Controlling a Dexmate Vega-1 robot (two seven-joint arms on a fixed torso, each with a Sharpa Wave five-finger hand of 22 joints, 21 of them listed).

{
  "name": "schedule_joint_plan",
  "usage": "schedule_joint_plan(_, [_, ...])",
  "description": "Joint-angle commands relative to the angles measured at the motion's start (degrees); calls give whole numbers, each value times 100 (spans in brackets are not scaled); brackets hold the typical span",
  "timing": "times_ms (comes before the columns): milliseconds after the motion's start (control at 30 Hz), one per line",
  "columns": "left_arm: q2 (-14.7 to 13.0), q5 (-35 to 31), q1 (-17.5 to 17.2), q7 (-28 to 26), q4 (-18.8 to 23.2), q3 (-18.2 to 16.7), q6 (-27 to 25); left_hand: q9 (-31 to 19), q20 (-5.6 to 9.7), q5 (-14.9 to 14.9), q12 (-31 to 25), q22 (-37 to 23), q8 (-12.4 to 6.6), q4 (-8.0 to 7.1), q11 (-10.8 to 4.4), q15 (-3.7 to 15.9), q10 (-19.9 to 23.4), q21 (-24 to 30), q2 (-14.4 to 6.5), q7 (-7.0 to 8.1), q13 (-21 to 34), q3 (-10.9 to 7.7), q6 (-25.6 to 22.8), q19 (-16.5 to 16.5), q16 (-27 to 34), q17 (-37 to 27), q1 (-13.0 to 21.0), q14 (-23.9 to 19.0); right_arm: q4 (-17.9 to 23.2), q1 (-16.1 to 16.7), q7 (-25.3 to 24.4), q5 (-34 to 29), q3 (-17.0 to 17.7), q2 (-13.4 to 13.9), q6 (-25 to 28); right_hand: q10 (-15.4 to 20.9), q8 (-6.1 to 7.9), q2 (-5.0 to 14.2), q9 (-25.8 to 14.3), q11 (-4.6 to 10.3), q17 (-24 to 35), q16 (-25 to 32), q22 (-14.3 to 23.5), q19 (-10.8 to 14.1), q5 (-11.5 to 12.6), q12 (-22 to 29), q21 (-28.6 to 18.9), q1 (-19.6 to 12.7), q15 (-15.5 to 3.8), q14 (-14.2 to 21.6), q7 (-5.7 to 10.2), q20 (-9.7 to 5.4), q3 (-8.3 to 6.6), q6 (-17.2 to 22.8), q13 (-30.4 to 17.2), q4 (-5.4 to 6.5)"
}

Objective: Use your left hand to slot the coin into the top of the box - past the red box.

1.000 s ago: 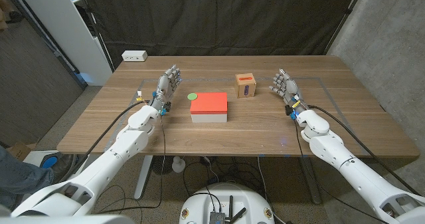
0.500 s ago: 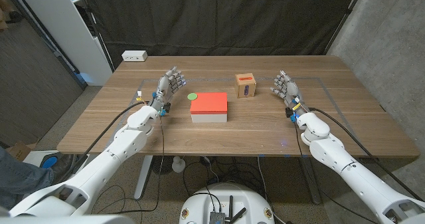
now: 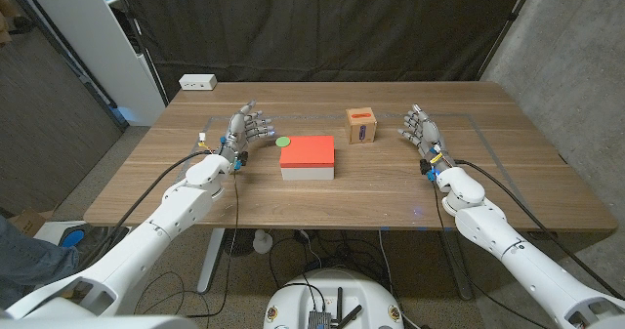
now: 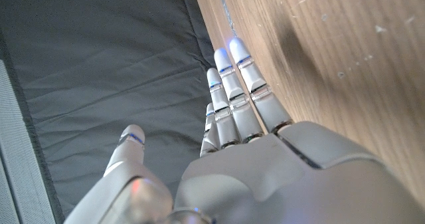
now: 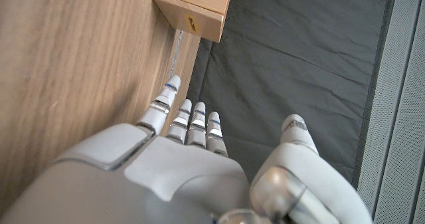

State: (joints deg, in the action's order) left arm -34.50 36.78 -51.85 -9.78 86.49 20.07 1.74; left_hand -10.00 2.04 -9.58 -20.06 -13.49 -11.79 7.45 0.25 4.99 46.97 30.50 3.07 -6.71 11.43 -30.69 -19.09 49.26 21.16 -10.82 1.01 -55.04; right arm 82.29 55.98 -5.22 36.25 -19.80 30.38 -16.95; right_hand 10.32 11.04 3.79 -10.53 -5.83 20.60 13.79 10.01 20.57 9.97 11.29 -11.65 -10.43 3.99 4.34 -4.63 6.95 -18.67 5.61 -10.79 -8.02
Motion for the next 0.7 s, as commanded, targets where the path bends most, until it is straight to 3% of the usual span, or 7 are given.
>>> schedule_joint_plan(33, [-163,151,-114,-434,445,-110,-652,-21,236,-41,-133,-168,-51,-31,-135,265,816,400,8,-161,43,-4,-391,576,155,5,-36,-753,27,31,-68,-38,-6,-14,5,42,22,2,-12,-8,12,20,26,48,26,43,-22,-45,-10,47,-2,1,-36,50,-30,-7])
schedule_joint_plan(133, [-185,169,-111,-474,489,-112,-739,-21,393,-42,-269,-292,-74,-47,-248,434,1341,637,10,-208,114,-3,-652,853,299,-21,-45,-1256,48,48,-96,-44,-2,-11,13,42,22,2,-12,-8,12,20,26,48,26,43,-22,-45,-10,47,-2,1,-36,50,-30,-7])
schedule_joint_plan(233, [-195,218,-108,-474,513,-119,-811,-22,621,-44,-532,-510,-49,-77,-477,674,2116,969,27,-244,271,6,-886,1166,543,-140,-65,-1822,80,70,-124,-52,2,1,31,42,22,2,-12,-8,12,20,26,48,26,43,-22,-45,-10,47,-2,1,-36,50,-30,-7])
schedule_joint_plan(367, [-227,302,-102,-462,562,-124,-951,-23,811,-50,-749,-704,-45,-106,-675,736,2668,1261,22,-233,433,-3,-1117,1444,773,-253,-64,-2253,143,111,-166,-46,14,18,64,42,22,2,-12,-8,12,20,26,48,26,43,-22,-45,-10,47,-2,1,-36,50,-30,-7])
schedule_joint_plan(433, [-288,319,-103,-522,652,-118,-1119,-23,977,-55,-936,-682,-55,-123,-887,758,3066,1426,7,-148,590,-30,-1373,1777,968,-355,-58,-2484,176,134,-186,-59,22,34,64,42,22,2,-12,-8,12,20,26,48,26,43,-22,-45,-10,47,-2,1,-36,50,-30,-7])
schedule_joint_plan(533, [-340,372,-104,-521,715,-124,-1249,-22,1014,-57,-1148,-684,-36,-128,-998,764,3381,1555,-21,-97,694,-70,-1518,2001,1182,-441,-43,-2621,228,176,-235,-69,42,52,70,42,22,2,-12,-8,12,20,26,48,26,43,-22,-45,-10,47,-2,1,-36,50,-30,-7])
schedule_joint_plan(700, [-383,509,-130,-475,774,-149,-1384,-24,1020,-56,-1728,-787,30,-111,-1085,759,3499,1789,-60,-80,808,-165,-1669,2135,1820,-689,-27,-2659,302,244,-296,-97,62,81,69,42,22,2,-12,-8,12,20,26,48,26,43,-22,-45,-10,47,-2,1,-36,50,-30,-7])
